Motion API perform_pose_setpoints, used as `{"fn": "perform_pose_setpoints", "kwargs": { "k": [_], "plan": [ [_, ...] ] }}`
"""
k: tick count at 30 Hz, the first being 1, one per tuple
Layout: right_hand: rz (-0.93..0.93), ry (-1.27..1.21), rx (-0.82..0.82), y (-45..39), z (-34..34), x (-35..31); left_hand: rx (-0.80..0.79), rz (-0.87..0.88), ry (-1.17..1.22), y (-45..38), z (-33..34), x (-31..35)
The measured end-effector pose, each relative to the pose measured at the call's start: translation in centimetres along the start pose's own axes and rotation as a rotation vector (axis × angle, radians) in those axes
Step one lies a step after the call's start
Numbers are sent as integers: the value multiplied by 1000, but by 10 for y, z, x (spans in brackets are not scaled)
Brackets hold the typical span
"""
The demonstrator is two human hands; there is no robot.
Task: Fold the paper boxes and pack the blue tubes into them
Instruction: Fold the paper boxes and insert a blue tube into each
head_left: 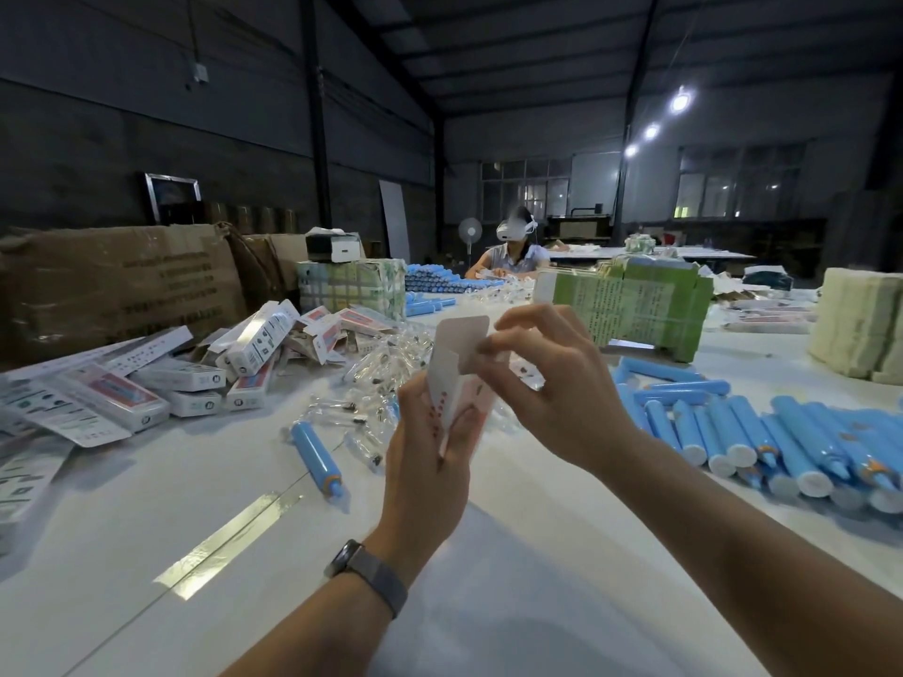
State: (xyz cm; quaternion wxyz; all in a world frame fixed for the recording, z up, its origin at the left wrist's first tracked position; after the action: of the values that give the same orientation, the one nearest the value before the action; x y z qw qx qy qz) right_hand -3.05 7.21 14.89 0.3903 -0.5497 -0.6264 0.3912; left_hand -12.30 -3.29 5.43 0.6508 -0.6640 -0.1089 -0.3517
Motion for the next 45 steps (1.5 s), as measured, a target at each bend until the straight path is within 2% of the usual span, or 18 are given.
{"fn": "perform_pose_setpoints", "kwargs": {
  "k": [4,9,13,18,23,29,34,41,45],
  "plan": [
    [50,-147,-207,5,19,2,-39,1,81,-3,2,5],
    [105,-233,-247,2,23,5,-114,-58,167,-1,9,3],
    [17,-164,-228,3,21,3,-151,-67,176,-1,11,6],
    [242,-588,-243,7,30,15,-205,-124,278,-2,14,3],
    [348,-755,-204,13,33,25,-223,-153,336,-3,15,4],
    [362,-707,-229,14,34,26,-232,-150,328,-3,16,4],
    [252,-596,-258,9,30,20,-229,-149,331,-3,16,6],
    [221,-661,-174,1,16,15,-263,-187,425,-4,20,4],
    [194,-575,-204,0,15,11,-220,-177,371,-1,18,4]
  ]
}}
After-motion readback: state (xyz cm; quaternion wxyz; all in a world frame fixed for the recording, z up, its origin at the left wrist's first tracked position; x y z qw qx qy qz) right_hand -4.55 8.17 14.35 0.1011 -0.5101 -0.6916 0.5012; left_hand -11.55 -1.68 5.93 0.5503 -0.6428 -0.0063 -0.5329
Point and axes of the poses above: each hand's wrist, its own y-axis away from the middle knuckle, its own z-axis out of the palm, x = y × z, the point moved 9 cm from there along -y, towards the middle knuckle, and after that the axes turned 15 degrees about y, right-handed, at the moved point
